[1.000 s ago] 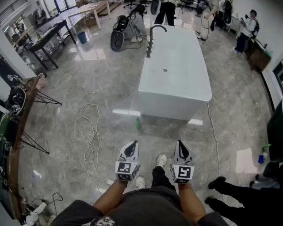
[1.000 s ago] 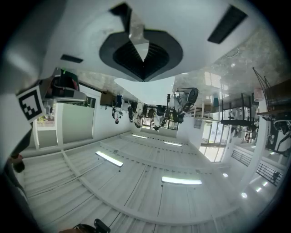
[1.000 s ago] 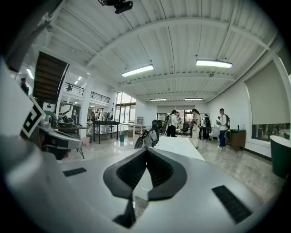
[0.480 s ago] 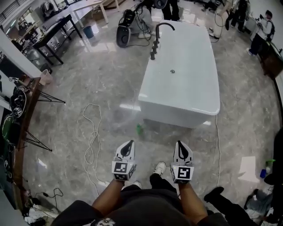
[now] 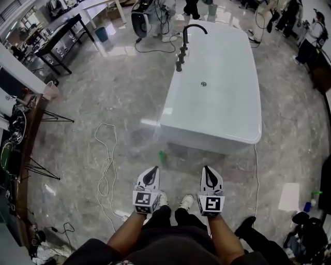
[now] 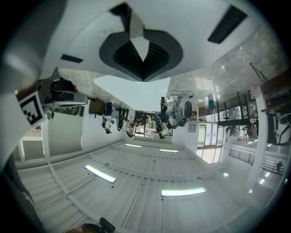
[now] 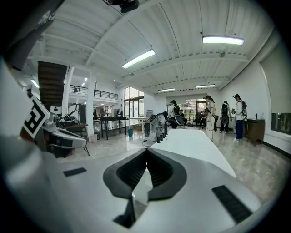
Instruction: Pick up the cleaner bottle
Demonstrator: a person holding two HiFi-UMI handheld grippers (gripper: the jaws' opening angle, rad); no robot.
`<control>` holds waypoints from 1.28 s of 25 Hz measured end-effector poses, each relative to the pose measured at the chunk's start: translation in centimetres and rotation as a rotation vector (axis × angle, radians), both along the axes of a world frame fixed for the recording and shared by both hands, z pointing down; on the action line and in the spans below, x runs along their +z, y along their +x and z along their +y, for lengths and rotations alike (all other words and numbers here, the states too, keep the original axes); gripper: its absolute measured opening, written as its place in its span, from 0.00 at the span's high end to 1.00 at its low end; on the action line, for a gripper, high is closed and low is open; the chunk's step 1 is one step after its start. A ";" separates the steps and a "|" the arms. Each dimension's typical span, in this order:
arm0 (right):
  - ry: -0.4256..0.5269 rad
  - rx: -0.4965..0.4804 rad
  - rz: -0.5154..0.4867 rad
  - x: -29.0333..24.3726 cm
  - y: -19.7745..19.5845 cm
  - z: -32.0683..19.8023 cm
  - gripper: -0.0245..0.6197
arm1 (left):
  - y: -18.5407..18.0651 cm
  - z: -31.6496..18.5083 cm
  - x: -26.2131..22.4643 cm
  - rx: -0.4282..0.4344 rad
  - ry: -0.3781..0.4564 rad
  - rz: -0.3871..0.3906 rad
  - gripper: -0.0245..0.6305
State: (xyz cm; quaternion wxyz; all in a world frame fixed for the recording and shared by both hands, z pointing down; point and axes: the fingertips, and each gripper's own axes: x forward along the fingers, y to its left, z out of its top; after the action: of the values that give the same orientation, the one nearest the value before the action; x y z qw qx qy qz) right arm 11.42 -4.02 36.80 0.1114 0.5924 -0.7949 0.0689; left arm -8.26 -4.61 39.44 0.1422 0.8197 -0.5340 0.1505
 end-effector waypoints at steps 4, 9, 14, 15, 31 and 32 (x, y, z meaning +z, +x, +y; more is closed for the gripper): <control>-0.013 0.014 0.012 1.6 -1.4 -1.9 0.94 | -0.8 -2.4 2.1 0.019 -0.019 0.039 0.95; -0.019 0.044 0.030 5.6 -2.6 -3.3 0.94 | -2.3 -5.3 3.8 0.021 0.017 0.077 0.95; -0.005 0.062 0.035 15.2 -2.7 -5.3 0.94 | -2.7 -7.2 14.4 0.029 0.033 0.066 0.95; -0.005 0.068 0.034 17.5 -2.6 -5.6 0.94 | -2.8 -7.5 16.9 0.027 0.030 0.066 0.95; 0.046 0.071 0.059 50.3 -3.7 -7.7 0.94 | -5.4 -10.7 49.4 -0.092 0.113 0.043 0.95; 0.050 0.073 0.062 51.7 -3.7 -7.6 0.94 | -5.5 -11.0 51.1 -0.094 0.120 0.041 0.95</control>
State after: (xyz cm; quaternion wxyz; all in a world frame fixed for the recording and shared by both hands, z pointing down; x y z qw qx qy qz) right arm 7.69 -11.67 88.49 0.1184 0.6254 -0.7705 0.0348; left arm -13.81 -15.63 90.52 0.1106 0.8038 -0.5769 0.0945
